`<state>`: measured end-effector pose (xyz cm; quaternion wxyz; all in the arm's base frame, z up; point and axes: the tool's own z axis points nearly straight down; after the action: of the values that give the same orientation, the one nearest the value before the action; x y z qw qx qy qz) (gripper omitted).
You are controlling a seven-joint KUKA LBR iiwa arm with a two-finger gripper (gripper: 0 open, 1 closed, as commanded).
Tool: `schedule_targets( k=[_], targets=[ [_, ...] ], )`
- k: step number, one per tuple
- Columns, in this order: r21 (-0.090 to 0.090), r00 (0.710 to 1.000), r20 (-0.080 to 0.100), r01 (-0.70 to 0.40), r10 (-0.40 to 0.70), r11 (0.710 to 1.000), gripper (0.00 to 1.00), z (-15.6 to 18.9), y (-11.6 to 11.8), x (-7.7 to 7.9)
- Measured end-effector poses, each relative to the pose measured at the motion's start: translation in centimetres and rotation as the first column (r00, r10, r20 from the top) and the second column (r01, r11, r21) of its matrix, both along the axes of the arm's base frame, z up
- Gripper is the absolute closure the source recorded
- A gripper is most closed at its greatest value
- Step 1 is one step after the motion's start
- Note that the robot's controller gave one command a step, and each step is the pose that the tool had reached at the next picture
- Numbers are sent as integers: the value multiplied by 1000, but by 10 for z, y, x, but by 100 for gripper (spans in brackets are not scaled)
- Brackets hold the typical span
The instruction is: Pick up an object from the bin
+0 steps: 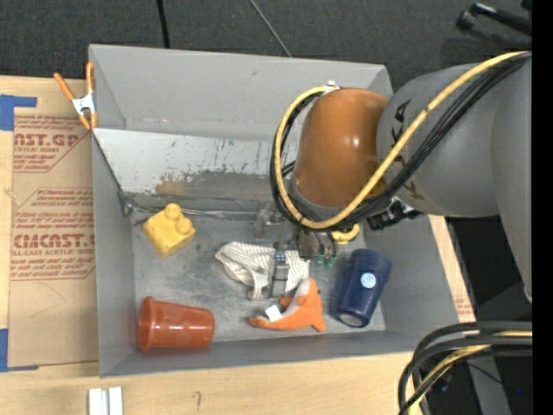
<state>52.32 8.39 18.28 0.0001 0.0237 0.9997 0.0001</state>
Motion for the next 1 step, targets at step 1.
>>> schedule_targets(
  k=[1],
  targets=[
    [2,999,5,31,-31,1000,0,-8,-3,-1]
  ],
)
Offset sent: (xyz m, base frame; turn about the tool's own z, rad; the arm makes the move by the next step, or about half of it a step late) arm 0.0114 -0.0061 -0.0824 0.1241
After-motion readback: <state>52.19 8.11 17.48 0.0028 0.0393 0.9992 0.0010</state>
